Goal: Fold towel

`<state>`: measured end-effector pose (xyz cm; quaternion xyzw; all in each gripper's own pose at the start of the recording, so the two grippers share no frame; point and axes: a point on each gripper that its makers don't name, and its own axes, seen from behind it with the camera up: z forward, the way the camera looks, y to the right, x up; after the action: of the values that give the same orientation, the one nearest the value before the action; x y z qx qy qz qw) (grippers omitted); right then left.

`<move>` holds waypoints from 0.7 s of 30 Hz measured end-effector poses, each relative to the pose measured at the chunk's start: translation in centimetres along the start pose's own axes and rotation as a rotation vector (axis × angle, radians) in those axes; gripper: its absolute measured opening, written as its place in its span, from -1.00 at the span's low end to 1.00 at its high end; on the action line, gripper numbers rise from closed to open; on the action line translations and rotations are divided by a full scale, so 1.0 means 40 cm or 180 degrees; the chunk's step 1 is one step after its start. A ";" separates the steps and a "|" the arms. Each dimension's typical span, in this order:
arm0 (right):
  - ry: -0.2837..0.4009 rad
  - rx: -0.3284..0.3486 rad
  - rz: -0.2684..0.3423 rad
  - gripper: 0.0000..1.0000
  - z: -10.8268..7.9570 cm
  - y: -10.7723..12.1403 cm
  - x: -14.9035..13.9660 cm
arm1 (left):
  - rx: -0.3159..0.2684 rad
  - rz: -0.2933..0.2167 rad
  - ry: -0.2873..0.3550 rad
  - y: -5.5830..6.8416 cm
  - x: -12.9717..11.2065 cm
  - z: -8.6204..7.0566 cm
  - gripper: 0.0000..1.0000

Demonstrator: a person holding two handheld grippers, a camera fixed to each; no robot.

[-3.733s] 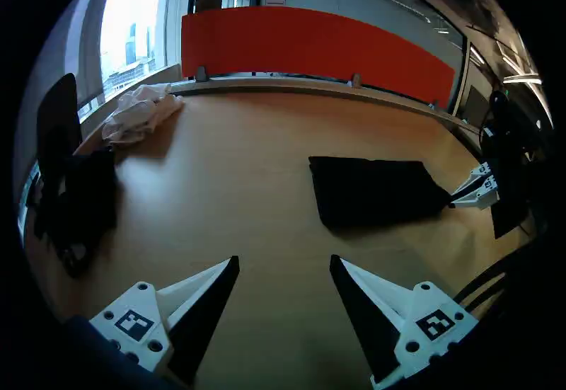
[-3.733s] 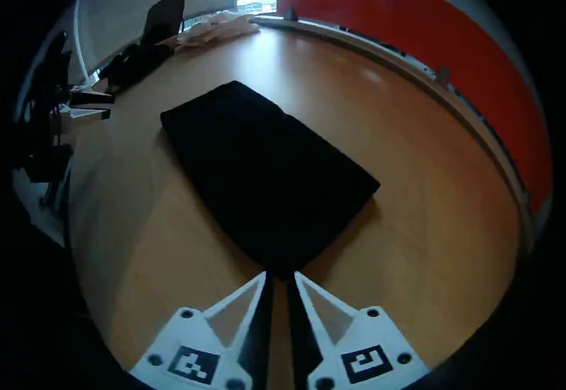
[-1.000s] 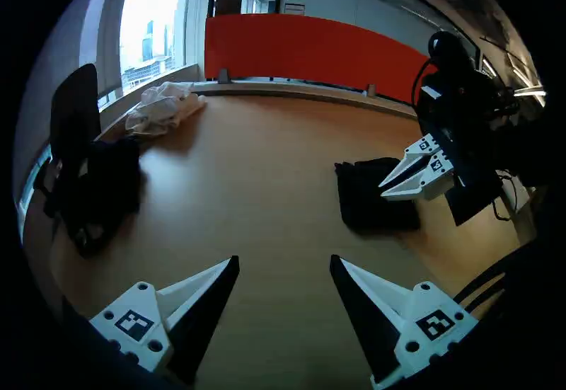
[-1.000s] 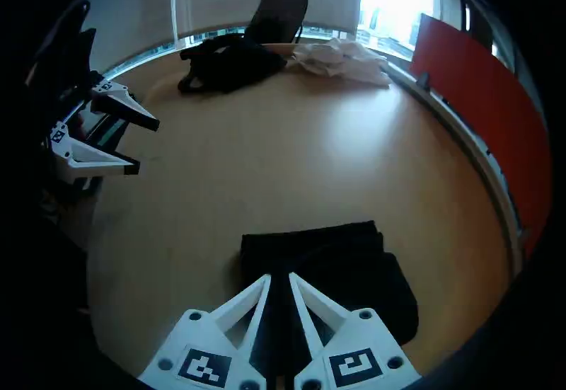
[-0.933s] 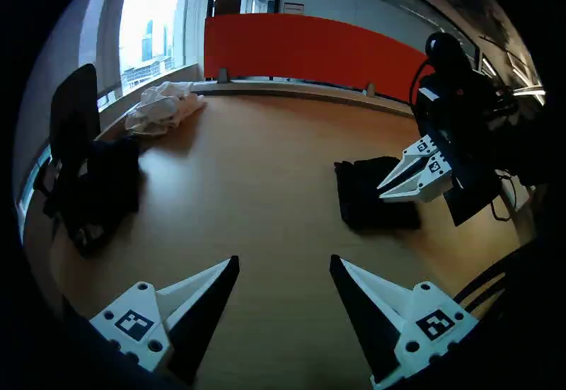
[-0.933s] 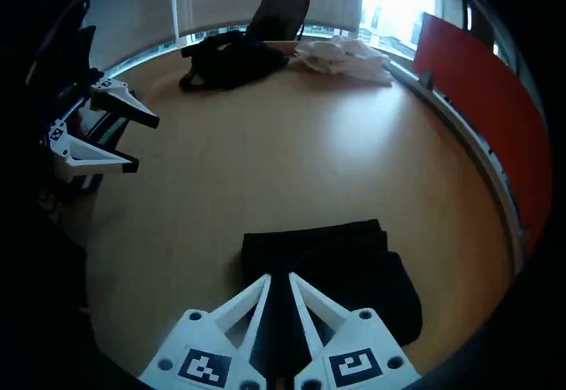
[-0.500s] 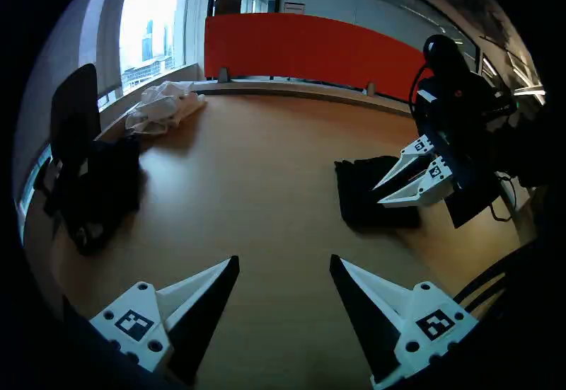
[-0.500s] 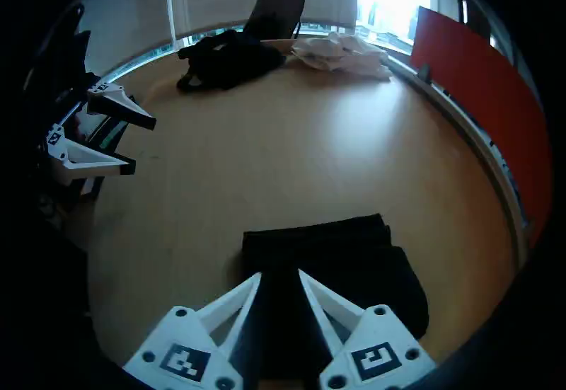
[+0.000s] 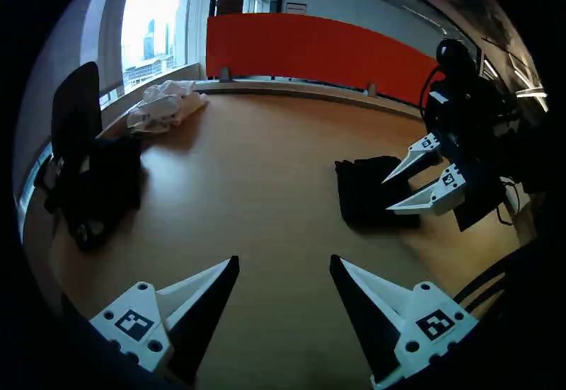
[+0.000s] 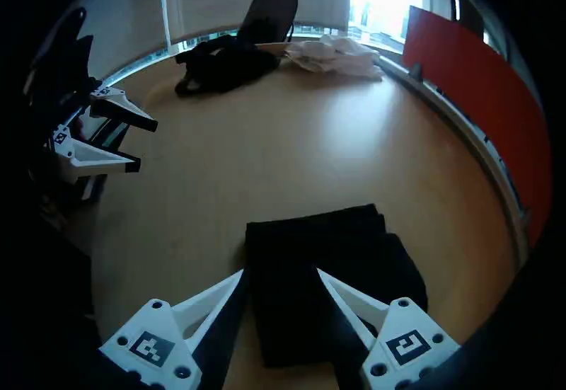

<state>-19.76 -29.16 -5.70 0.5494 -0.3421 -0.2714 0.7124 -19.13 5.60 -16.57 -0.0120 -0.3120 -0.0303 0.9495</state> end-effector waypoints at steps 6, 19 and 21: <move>-0.0003 -0.0136 0.0118 0.22 -0.025 0.006 -0.035 | -0.0012 0.0003 0.0008 0.001 0.001 -0.001 0.90; -0.0045 -0.0372 0.0370 0.22 -0.069 0.002 -0.113 | -0.0045 0.0055 -0.0002 0.004 0.001 0.002 0.91; -0.0053 -0.0399 0.0398 0.22 -0.071 0.001 -0.121 | -0.0042 0.0058 -0.0003 0.004 0.001 0.003 0.91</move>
<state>-20.51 -23.78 -7.05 0.4791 -0.3640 -0.2519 0.7580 -19.14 5.76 -16.45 -0.0211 -0.3121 -0.0236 0.9495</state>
